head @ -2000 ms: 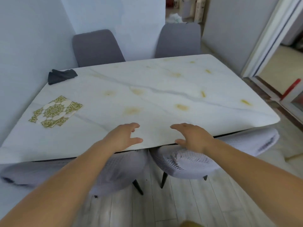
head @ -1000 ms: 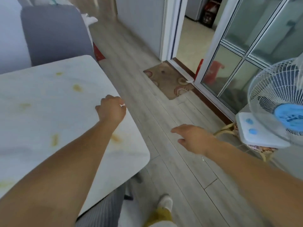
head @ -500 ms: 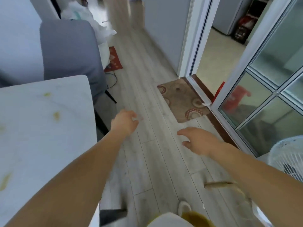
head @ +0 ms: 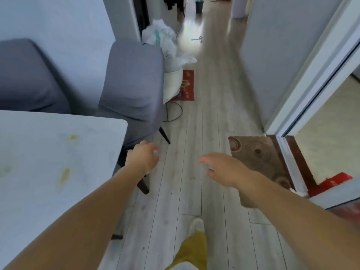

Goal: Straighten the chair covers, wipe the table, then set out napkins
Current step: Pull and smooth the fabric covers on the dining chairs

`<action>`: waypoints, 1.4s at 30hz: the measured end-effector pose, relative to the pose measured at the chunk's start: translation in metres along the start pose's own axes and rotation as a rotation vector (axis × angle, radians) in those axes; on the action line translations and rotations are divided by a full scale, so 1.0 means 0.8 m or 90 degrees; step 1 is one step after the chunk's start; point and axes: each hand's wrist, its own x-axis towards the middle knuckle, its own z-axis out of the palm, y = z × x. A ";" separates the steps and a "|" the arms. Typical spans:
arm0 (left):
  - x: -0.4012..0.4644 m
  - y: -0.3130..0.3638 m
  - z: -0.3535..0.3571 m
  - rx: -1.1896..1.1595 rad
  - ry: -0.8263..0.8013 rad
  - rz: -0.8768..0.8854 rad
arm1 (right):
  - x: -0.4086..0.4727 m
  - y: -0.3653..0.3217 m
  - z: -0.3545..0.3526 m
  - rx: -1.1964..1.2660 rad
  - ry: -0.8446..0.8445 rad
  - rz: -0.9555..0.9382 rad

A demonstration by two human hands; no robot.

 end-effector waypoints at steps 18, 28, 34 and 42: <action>0.461 0.168 -0.066 -0.031 0.006 -0.074 | 0.430 0.216 -0.248 -0.028 -0.062 -0.128; 0.665 0.217 -0.123 -0.300 0.101 -0.257 | 0.662 0.251 -0.407 -0.091 -0.104 -0.294; 0.769 0.142 -0.160 -0.309 0.185 -0.398 | 0.819 0.205 -0.444 -0.174 -0.115 -0.432; 0.914 0.062 -0.212 -0.392 0.242 -0.524 | 0.997 0.137 -0.494 -0.315 -0.109 -0.567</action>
